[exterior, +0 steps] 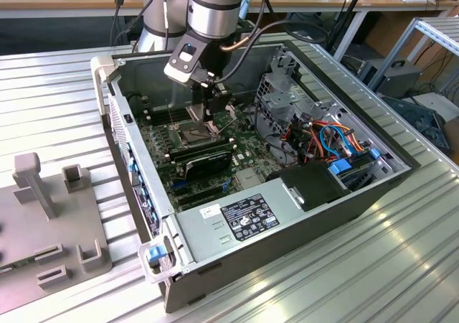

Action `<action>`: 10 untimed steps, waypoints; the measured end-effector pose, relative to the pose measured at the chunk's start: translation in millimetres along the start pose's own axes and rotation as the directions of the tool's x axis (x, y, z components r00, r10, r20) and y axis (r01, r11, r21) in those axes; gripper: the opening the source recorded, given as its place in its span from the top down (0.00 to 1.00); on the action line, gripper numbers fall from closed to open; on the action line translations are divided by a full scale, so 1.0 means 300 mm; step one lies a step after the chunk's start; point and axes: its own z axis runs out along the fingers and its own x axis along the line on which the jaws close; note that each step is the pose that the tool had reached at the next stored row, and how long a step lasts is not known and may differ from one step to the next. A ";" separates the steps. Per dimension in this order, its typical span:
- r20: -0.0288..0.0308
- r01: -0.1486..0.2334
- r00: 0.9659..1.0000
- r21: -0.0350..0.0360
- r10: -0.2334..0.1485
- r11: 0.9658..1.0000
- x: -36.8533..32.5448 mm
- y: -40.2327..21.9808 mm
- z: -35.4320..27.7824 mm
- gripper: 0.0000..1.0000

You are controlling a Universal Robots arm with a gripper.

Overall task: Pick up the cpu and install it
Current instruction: 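Place the cpu into insertion slot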

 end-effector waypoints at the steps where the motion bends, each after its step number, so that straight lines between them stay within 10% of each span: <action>1: 0.000 0.000 1.000 0.000 0.000 1.000 0.000 0.000 0.000 0.46; 10: 0.000 0.000 1.000 0.000 0.000 1.000 0.000 0.000 0.006 0.46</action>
